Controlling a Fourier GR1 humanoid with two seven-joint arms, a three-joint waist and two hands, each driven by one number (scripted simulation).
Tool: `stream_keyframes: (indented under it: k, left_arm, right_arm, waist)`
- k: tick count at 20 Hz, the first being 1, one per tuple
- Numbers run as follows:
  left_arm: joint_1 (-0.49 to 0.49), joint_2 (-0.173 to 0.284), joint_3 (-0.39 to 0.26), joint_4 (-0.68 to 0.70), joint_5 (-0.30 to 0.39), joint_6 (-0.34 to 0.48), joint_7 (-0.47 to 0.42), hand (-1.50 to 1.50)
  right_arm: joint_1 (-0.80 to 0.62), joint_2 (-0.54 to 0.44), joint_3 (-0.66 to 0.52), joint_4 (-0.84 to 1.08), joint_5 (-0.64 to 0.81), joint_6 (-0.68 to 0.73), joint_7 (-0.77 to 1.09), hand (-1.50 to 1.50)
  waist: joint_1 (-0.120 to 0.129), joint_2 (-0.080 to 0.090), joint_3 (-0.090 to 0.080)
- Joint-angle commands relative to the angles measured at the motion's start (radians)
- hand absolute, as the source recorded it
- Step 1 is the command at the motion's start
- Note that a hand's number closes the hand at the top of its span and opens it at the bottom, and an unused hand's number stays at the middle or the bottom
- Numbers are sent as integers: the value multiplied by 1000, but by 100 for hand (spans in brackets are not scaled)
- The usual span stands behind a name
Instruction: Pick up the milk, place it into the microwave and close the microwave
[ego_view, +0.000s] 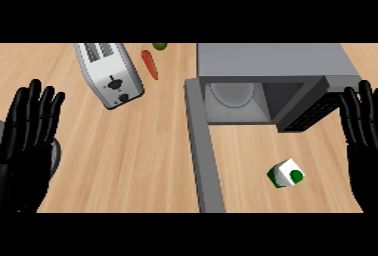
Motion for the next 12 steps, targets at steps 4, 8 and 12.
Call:
stream_keyframes:
  k: [4, 8, 12]
  left_arm:
    - [34, 26, 44, -84, 27, -13, 89, -150]
    - [120, -44, 72, -61, 218, -38, 71, -150]
    - [226, -11, 103, -224, 290, -77, 146, -150]
  right_arm:
    - [126, -87, -15, -109, -107, 174, -32, -150]
    - [177, -133, 4, -123, -277, 311, -8, -150]
    - [294, -158, -103, -146, -359, 386, -67, -150]
  waist:
    - [7, 20, 3]
    - [11, 18, 1]
    - [9, 19, 2]
